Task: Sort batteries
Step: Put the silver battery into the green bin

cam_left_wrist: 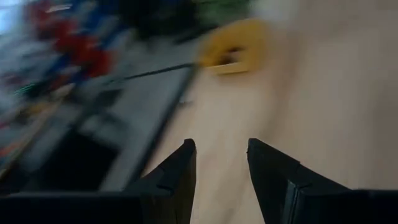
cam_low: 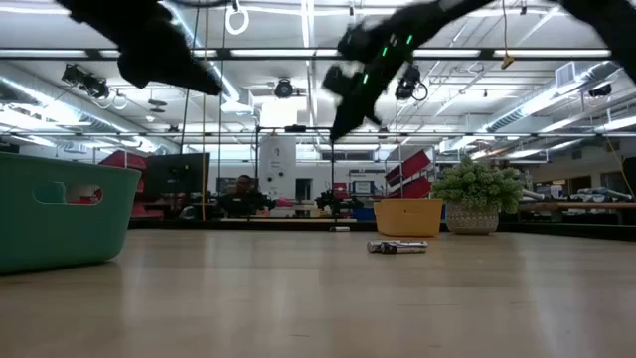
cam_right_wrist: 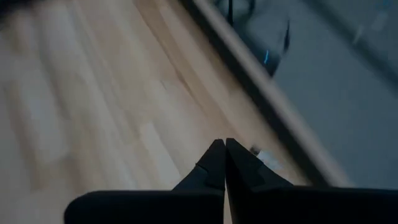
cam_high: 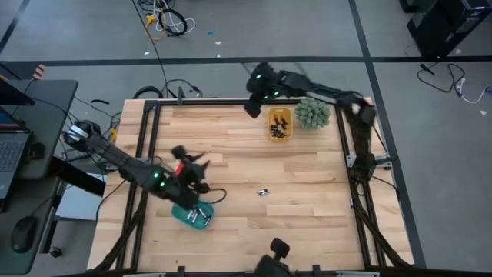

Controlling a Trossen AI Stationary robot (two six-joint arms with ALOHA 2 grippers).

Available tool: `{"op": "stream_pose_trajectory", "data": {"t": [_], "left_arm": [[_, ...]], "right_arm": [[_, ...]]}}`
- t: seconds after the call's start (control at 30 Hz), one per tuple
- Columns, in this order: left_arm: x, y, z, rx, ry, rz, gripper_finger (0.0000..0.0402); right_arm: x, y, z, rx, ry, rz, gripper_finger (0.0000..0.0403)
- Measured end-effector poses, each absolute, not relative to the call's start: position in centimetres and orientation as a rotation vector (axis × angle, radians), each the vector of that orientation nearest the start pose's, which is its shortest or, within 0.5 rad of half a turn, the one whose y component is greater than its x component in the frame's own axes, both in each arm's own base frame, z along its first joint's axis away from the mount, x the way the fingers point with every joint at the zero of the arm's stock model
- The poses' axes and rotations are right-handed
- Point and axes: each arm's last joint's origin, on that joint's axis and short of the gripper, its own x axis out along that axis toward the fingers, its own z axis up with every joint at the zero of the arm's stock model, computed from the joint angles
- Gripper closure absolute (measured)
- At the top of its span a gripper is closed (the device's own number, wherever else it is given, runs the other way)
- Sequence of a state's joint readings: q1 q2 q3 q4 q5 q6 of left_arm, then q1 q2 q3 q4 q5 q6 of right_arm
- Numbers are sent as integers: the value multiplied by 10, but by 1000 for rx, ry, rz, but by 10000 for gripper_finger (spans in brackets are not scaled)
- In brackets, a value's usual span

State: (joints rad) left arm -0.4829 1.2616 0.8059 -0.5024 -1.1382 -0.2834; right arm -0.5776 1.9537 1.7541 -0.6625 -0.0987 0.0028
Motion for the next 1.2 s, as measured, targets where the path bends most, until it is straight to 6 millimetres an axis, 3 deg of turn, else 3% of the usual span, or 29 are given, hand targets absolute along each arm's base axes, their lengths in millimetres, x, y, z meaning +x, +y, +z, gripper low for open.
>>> {"op": "stream_pose_trajectory", "data": {"t": [0.17, 0.27, 0.37, 0.43, 0.5, 0.63, 0.73, 0.97, 1.2], "left_arm": [[252, -56, 250, 545, 617, 371, 259], [268, -16, 269, 546, 600, 287, 260], [284, 37, 285, 415, 481, 169, 268], [297, 72, 284, 275, 406, 165, 276], [309, 104, 278, 116, 347, 276, 286], [327, 147, 255, -175, 359, 462, 306], [341, 162, 239, -314, 443, 493, 319], [375, 180, 220, -354, 524, 510, 340], [386, 210, 227, -331, 642, 585, 342]], "right_arm": [[331, -199, 352, 114, 774, -501, 403], [302, -174, 393, 72, 690, -493, 403], [279, -152, 407, 72, 646, -480, 403], [270, -140, 403, 86, 644, -467, 403], [260, -128, 400, 101, 624, -454, 403], [247, -110, 381, 139, 580, -433, 403], [240, -100, 362, 167, 585, -424, 403], [232, -92, 335, 204, 556, -420, 403], [231, -91, 322, 215, 584, -422, 403]]}}
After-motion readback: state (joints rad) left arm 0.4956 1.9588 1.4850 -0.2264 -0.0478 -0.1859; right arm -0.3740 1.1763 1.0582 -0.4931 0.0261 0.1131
